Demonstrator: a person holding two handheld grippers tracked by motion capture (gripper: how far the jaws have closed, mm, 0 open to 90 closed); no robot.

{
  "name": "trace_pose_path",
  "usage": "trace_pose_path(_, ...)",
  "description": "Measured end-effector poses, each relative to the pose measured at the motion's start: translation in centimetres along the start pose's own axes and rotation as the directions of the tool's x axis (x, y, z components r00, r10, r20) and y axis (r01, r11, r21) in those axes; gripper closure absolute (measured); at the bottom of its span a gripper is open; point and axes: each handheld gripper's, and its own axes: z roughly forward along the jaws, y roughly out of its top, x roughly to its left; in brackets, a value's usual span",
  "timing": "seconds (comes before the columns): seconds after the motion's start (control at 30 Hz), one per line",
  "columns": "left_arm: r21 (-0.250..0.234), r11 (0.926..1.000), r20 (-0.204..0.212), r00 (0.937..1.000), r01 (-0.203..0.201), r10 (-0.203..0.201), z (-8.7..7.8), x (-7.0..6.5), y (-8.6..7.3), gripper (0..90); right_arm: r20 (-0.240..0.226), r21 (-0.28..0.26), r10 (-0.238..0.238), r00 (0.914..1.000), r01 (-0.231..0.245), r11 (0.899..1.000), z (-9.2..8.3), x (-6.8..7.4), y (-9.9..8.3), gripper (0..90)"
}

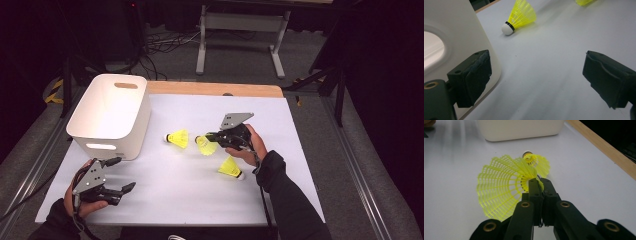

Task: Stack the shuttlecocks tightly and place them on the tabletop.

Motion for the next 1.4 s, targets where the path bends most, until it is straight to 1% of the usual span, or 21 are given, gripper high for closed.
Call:
trace_pose_path(0.07, 0.001, 1.0, 0.005, 1.0, 0.001, -0.001, 0.0, 0.1, -0.1, 9.2, -0.037, 0.015, -0.017, 0.9992, 0.018, 1.0, 0.7, -0.3, 0.0, 88.2)
trace_pose_path(0.13, 0.006, 1.0, 0.006, 1.0, 0.0, 0.0, 0.0, 0.1, -0.1, 9.2, -0.052, 0.038, -0.039, 0.9979, 0.041, 0.998, 1.4, -0.5, 0.1, 88.1)
trace_pose_path(0.17, 0.006, 1.0, 0.009, 1.0, -0.002, 0.002, 0.1, 0.1, -0.1, 9.2, -0.061, 0.043, -0.038, 0.9974, 0.04, 0.998, 1.8, -0.6, 0.1, 87.9)
trace_pose_path(0.2, 0.004, 1.0, 0.01, 0.9999, 0.005, -0.005, 0.1, 0.1, -0.1, 9.1, -0.065, 0.048, -0.045, 0.9969, 0.048, 0.998, 2.1, -0.8, 0.0, 87.7)
trace_pose_path(0.3, 0.015, 0.9999, 0.016, 0.9999, -0.001, 0.001, 0.2, 0.1, -0.1, 9.1, -0.077, 0.055, -0.042, 0.9961, 0.047, 0.997, 3.0, -1.1, 0.0, 86.5)
trace_pose_path(0.33, 0.017, 0.9998, 0.019, 0.9998, -0.005, 0.005, 0.2, 0.1, -0.1, 9.2, -0.07, 0.057, -0.048, 0.9964, 0.052, 0.997, 3.3, -1.1, 0.0, 86.2)
trace_pose_path(0.4, 0.019, 0.9998, 0.023, 0.9997, -0.008, 0.007, 0.3, 0.1, -0.1, 9.2, -0.078, 0.053, -0.041, 0.9961, 0.046, 0.998, 3.8, -1.2, -0.1, 86.4)
trace_pose_path(0.47, 0.018, 0.9998, 0.026, 0.9997, -0.006, 0.005, 0.2, 0.1, -0.2, 9.2, -0.071, 0.055, -0.045, 0.9964, 0.049, 0.997, 4.2, -1.2, -0.1, 86.3)
trace_pose_path(0.53, 0.016, 0.9998, 0.026, 0.9996, -0.006, 0.005, 0.2, 0.0, -0.2, 9.2, -0.078, 0.059, -0.043, 0.996, 0.048, 0.997, 4.3, -1.2, -0.2, 85.0)
trace_pose_path(0.63, 0.016, 0.9999, 0.028, 0.9996, -0.006, 0.006, 0.2, 0.0, -0.1, 9.2, -0.051, 0.084, -0.035, 0.9981, 0.039, 0.996, 3.9, -1.3, -0.4, 78.3)
trace_pose_path(0.67, 0.016, 0.9998, 0.028, 0.9996, -0.007, 0.007, 0.2, 0.0, -0.1, 9.2, -0.043, 0.091, -0.027, 0.9987, 0.031, 0.995, 3.7, -1.3, -0.5, 77.6)
trace_pose_path(0.7, 0.016, 0.9999, 0.029, 0.9996, -0.005, 0.004, 0.2, 0.0, -0.1, 9.2, -0.025, 0.102, -0.023, 0.9994, 0.025, 0.994, 3.4, -1.3, -0.6, 77.1)
trace_pose_path(0.77, 0.017, 0.9998, 0.027, 0.9996, -0.007, 0.006, 0.3, 0.0, -0.1, 9.2, 0.0, 0.13, -0.025, 0.9997, 0.025, 0.991, 3.0, -1.4, -0.8, 73.8)
trace_pose_path(0.87, 0.024, 0.9996, 0.025, 0.9996, -0.012, 0.011, 0.3, -0.1, -0.1, 9.2, 0.032, 0.148, -0.008, 0.9995, 0.003, 0.989, 2.3, -1.6, -1.4, 70.2)
trace_pose_path(1.0, 0.029, 0.9995, 0.024, 0.9996, -0.013, 0.012, 0.4, -0.1, 0.0, 9.2, 0.055, 0.139, 0.021, 0.9983, -0.028, 0.99, 1.4, -1.8, -2.0, 67.1)
trace_pose_path(1.07, 0.031, 0.9994, 0.023, 0.9997, -0.013, 0.012, 0.4, -0.1, 0.0, 9.2, 0.073, 0.151, 0.03, 0.9969, -0.041, 0.988, 1.2, -1.8, -2.3, 65.3)
trace_pose_path(1.1, 0.031, 0.9994, 0.024, 0.9996, -0.013, 0.012, 0.4, -0.1, 0.0, 9.2, 0.08, 0.153, 0.026, 0.9965, -0.038, 0.987, 1.1, -1.8, -2.4, 64.4)
trace_pose_path(1.17, 0.031, 0.9995, 0.023, 0.9997, -0.01, 0.009, 0.5, -0.1, -0.1, 9.2, 0.083, 0.154, 0.031, 0.9961, -0.043, 0.987, 0.9, -1.7, -2.5, 63.0)
trace_pose_path(1.27, 0.034, 0.9994, 0.022, 0.9997, -0.011, 0.01, 0.5, -0.2, -0.1, 9.2, 0.099, 0.153, 0.036, 0.9944, -0.051, 0.987, 0.5, -1.5, -2.7, 62.0)
trace_pose_path(1.37, 0.036, 0.9993, 0.021, 0.9997, -0.014, 0.013, 0.5, -0.2, 0.0, 9.2, 0.103, 0.152, 0.041, 0.9938, -0.057, 0.987, 0.3, -1.3, -2.8, 60.9)
trace_pose_path(1.4, 0.036, 0.9993, 0.021, 0.9997, -0.014, 0.013, 0.5, -0.2, 0.0, 9.2, 0.108, 0.155, 0.035, 0.9936, -0.052, 0.987, 0.2, -1.2, -2.8, 59.7)
